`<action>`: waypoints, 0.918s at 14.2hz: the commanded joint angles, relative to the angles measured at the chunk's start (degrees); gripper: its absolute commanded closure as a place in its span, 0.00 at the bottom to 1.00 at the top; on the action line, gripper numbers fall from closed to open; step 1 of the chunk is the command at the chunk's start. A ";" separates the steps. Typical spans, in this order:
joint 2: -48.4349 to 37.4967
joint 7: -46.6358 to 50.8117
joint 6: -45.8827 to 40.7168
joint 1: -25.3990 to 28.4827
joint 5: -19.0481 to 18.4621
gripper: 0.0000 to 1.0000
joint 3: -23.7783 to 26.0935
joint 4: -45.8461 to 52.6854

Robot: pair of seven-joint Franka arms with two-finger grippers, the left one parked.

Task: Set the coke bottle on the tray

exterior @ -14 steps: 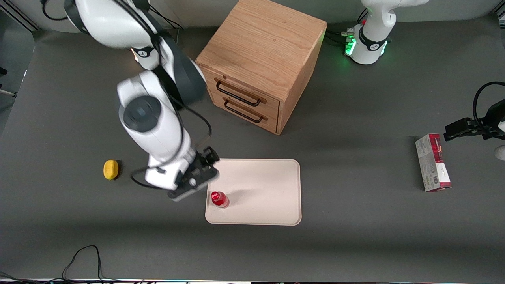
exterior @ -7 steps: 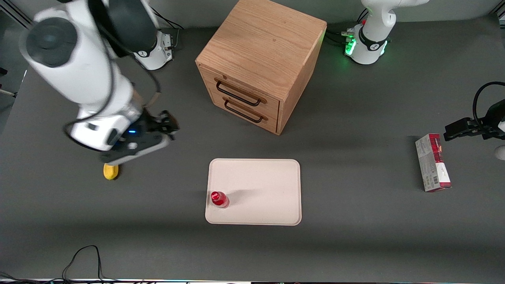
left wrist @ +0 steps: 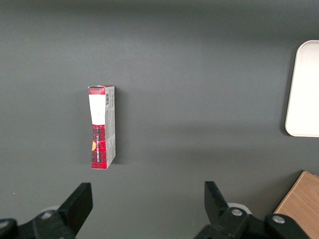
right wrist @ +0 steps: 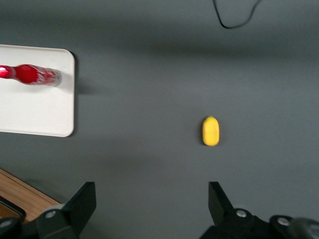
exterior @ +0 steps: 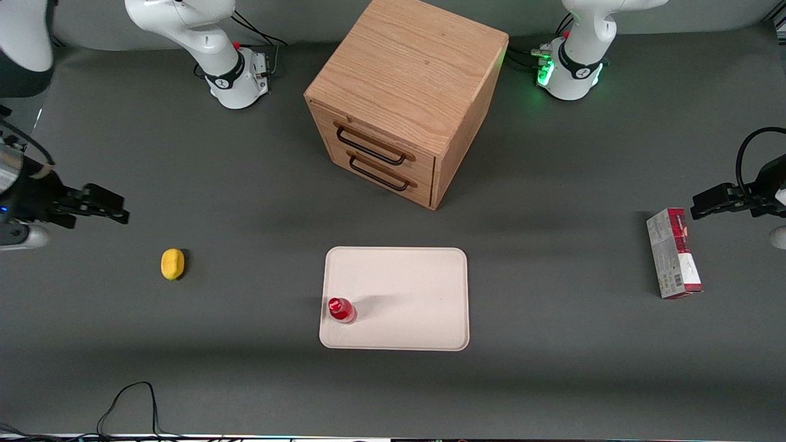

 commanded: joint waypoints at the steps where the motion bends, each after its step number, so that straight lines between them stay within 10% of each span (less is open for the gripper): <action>1: -6.36 -1.43 3.90 -1.74 0.84 0.00 0.50 -9.69; 13: -7.34 3.05 2.24 -3.23 -1.28 0.00 0.07 -10.41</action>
